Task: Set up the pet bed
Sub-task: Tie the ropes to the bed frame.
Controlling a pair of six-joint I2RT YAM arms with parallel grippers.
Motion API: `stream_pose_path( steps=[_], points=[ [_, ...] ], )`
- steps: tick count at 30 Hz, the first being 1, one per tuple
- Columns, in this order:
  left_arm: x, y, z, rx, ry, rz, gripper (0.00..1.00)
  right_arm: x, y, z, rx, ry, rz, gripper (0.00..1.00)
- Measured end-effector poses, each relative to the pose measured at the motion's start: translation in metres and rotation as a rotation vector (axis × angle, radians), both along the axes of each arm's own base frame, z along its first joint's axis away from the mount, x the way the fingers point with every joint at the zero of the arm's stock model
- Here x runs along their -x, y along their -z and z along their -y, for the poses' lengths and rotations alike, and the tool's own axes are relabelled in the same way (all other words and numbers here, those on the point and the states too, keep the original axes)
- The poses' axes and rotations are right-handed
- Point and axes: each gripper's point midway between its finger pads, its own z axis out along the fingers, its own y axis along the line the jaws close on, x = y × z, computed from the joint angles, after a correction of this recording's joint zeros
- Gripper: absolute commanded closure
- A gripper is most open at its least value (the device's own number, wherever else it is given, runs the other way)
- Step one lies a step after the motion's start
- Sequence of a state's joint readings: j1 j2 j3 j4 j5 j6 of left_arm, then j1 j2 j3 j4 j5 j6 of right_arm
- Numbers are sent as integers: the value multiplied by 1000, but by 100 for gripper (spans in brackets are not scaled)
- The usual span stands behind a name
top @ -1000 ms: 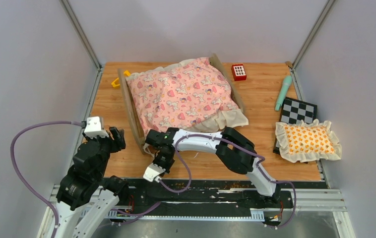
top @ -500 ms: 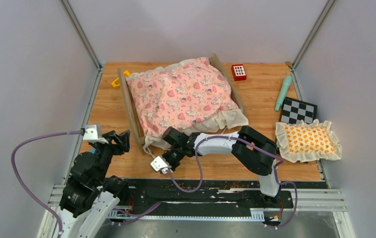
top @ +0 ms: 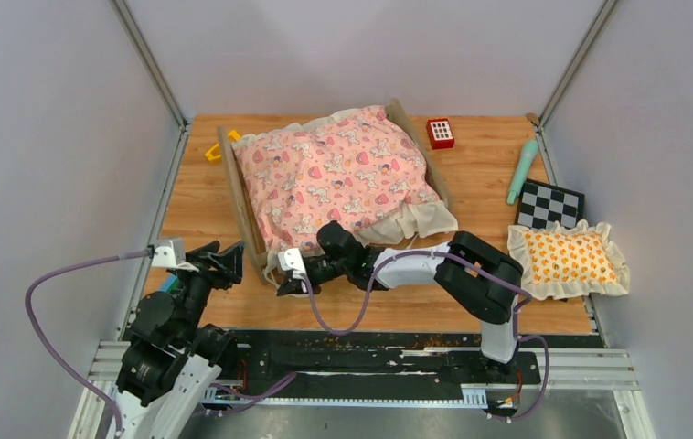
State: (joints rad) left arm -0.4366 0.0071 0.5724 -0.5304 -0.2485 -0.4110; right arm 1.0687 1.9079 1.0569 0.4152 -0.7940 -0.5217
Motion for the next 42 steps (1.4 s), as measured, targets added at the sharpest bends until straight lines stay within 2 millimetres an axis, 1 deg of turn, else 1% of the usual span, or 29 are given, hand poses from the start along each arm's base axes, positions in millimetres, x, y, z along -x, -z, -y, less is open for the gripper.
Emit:
stream_pose_path(
  steps=[2,4,7,11,15,19,22,27,30,34,38,42],
  points=[
    [-1,1,2,5,6,3,31,-8,-6,-3,-9,79,-73,100],
    [-3,2,4,7,15,7,36,-18,-12,-5,-15,158,-152,100],
    [-6,7,10,11,38,6,42,-29,-22,-2,-36,256,-261,100],
    [-10,18,18,18,67,-12,44,-43,-33,3,-53,379,-414,100],
    [-13,26,28,49,102,-24,46,-49,-48,5,-82,452,-524,100],
    [-14,37,39,80,148,-51,51,-52,-61,6,-103,500,-601,100],
    [-12,39,44,99,172,-62,53,-54,-67,6,-113,522,-637,100],
    [-12,43,42,136,153,-95,55,-56,-69,6,-114,545,-679,100],
    [-17,48,41,156,133,-105,56,-57,-69,6,-117,555,-688,100],
    [-31,69,43,130,104,-166,58,-60,-69,7,-120,569,-694,100],
    [-44,74,47,87,95,-184,61,-65,-69,6,-124,584,-701,100],
    [-64,79,54,24,94,-195,62,-75,-66,2,-132,606,-710,100]
  ],
)
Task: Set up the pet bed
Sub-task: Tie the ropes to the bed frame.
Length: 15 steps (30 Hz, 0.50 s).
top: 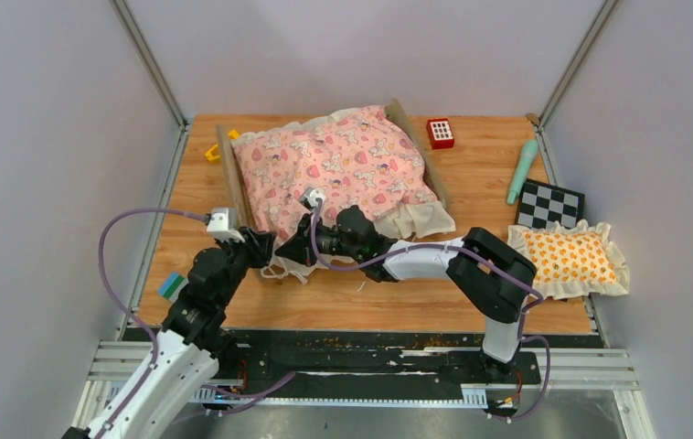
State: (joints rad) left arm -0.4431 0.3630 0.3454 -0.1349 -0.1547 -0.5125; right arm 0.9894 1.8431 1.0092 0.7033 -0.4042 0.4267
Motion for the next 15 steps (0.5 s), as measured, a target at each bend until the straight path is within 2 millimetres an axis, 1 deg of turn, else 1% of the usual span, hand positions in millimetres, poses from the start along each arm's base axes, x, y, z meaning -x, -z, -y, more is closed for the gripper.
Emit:
stream_pose_path(
  steps=[5,8,13,15],
  points=[
    [-24,15,7,-99,9,-29,63,-15,9,-4,1,26,-24,100],
    [-37,18,7,-135,8,-38,64,-23,13,-9,3,37,-34,100],
    [-65,17,-9,-123,-26,-38,65,-32,19,-14,3,47,-49,100],
    [-72,17,-14,-114,-30,-38,61,-34,21,-16,4,49,-52,100]
  ],
)
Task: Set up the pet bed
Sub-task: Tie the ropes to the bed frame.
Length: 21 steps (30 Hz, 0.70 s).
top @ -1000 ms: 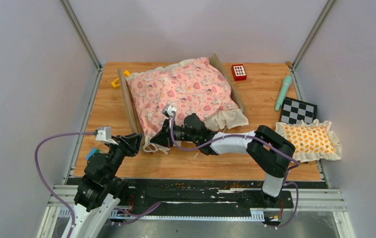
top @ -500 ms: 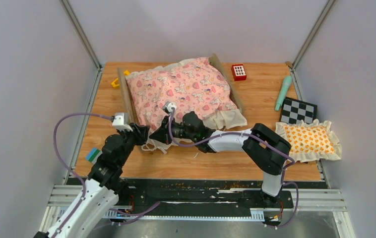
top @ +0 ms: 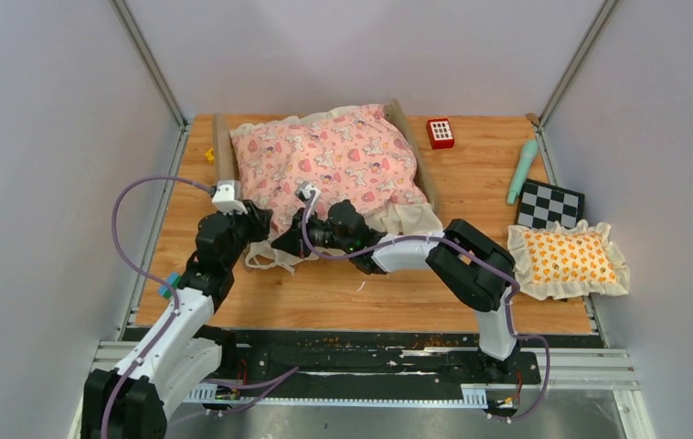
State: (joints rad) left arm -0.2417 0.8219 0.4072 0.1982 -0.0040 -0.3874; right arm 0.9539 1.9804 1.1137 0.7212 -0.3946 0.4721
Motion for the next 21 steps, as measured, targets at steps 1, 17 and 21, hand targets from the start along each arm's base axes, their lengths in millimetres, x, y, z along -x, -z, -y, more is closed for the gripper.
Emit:
stream_pose_path(
  steps=[1,17,21],
  points=[
    [-1,-1,0,4,5,1,58,0,1,-1,1,0,-3,100],
    [84,-125,-6,161,76,417,47,0,-20,-11,-52,-29,-27,100],
    [94,-86,-6,205,72,331,48,-2,-24,-13,-45,-24,-74,100]
  ],
)
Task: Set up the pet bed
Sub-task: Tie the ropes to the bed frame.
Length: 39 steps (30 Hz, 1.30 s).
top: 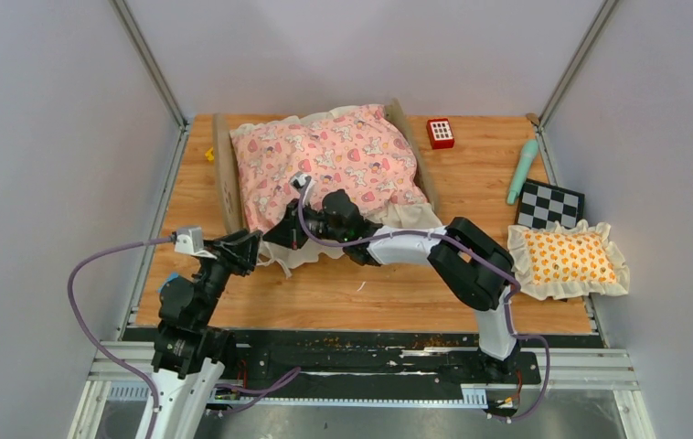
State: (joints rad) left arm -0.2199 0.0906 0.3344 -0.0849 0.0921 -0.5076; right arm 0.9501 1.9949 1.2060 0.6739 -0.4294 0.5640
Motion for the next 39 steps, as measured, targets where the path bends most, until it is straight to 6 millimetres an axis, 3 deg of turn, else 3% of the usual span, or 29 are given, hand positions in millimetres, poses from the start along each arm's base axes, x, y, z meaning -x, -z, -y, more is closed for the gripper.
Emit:
stream_pose_path(
  steps=[4,9,15,21,24,39],
  points=[
    [4,33,0,5,3,-118,47,-9,-11,-3,3,16,-56,100],
    [8,62,2,-2,7,-300,36,-21,-15,3,8,50,-126,100],
    [11,62,6,-25,32,-407,33,-27,-10,6,39,73,-195,100],
    [6,84,13,-70,74,-505,45,-26,-14,5,36,72,-223,100],
    [4,93,15,-98,90,-542,45,-25,-15,5,34,68,-233,100],
    [-12,98,14,-147,80,-499,44,-4,-36,5,4,-40,-265,100]
  ],
)
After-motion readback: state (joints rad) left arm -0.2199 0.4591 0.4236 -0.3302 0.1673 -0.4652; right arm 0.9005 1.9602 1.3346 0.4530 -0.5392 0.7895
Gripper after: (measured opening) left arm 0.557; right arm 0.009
